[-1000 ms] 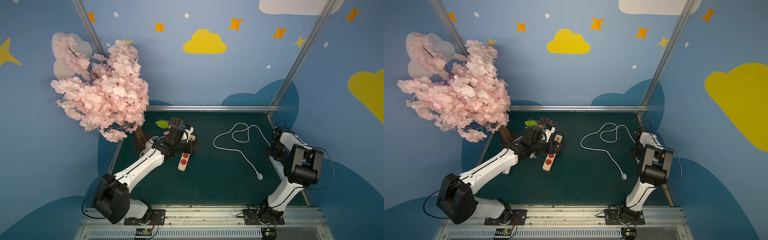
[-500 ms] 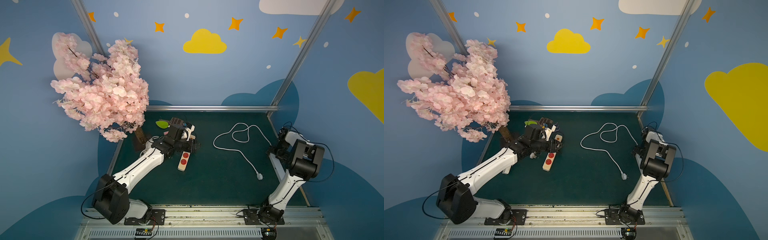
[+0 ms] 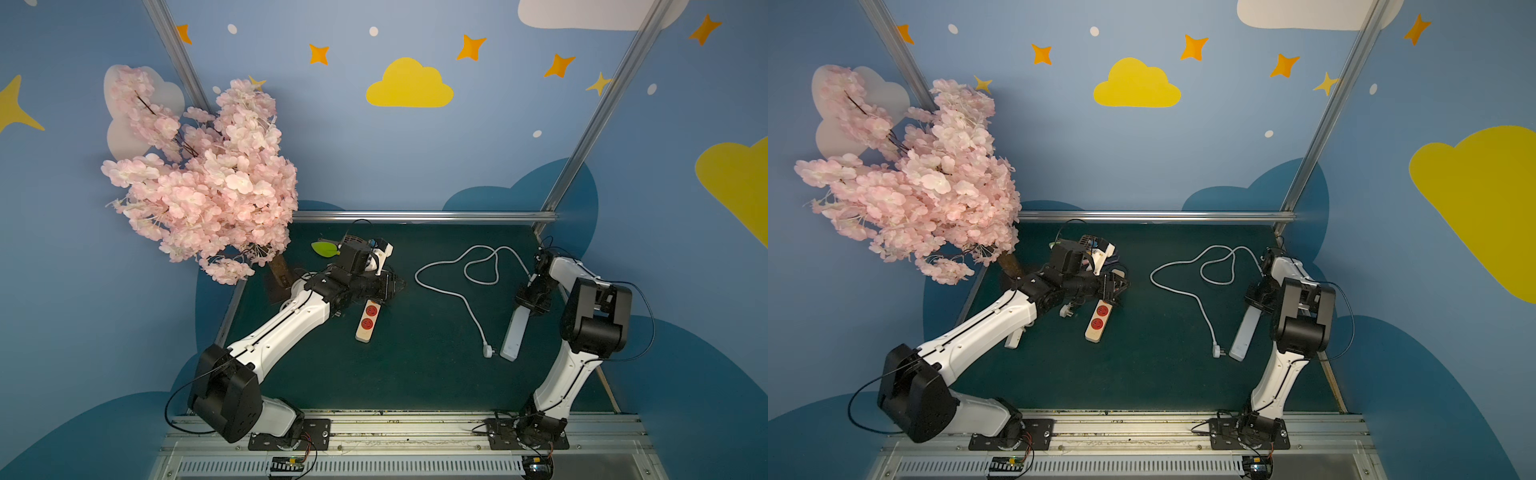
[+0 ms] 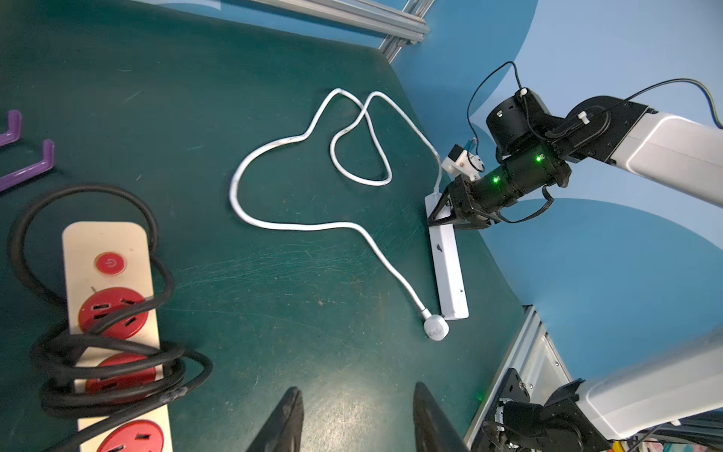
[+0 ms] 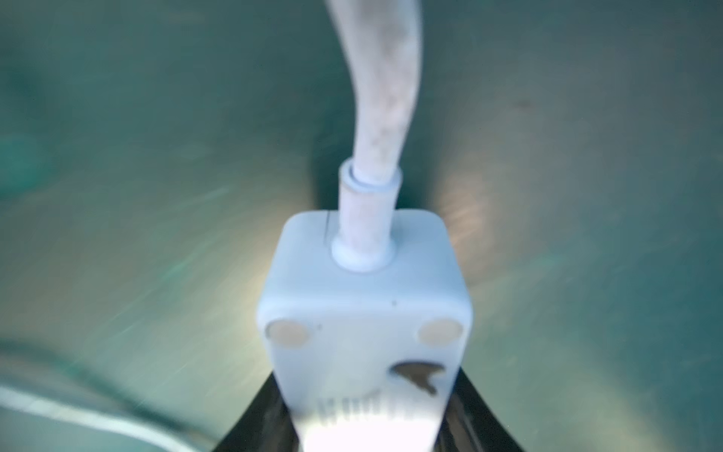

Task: Wrap the cord around the power strip
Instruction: Pick up the power strip from the center of the board.

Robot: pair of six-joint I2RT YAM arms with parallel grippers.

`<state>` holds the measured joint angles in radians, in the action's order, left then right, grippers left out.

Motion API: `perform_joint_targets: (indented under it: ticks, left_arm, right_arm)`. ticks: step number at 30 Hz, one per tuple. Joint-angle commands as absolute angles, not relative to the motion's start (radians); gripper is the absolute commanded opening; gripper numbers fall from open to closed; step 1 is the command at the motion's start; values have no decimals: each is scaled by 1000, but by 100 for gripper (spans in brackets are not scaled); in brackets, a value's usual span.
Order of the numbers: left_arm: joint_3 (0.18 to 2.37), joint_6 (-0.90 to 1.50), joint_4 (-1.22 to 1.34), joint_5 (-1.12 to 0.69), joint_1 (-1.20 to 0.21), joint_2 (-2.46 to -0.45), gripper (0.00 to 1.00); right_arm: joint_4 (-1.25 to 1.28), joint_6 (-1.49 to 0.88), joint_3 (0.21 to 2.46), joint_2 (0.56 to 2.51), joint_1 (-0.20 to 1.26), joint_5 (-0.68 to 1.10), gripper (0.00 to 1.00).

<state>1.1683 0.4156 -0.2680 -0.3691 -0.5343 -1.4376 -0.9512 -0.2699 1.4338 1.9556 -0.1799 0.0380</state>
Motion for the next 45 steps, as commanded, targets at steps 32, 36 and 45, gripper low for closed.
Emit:
perform_joint_targets:
  ticks: [32, 36, 45]
  left_arm:
    - [1367, 351, -333, -471, -634, -1670, 69]
    - [1379, 314, -365, -459, -627, -1671, 69]
    - [1364, 366, -233, -611, -617, -1643, 33]
  right_arm:
    - [-359, -891, 1466, 1574, 281, 568, 19]
    - [-341, -908, 1472, 1574, 282, 601, 18]
    - [-302, -943, 1527, 1592, 290, 690, 23]
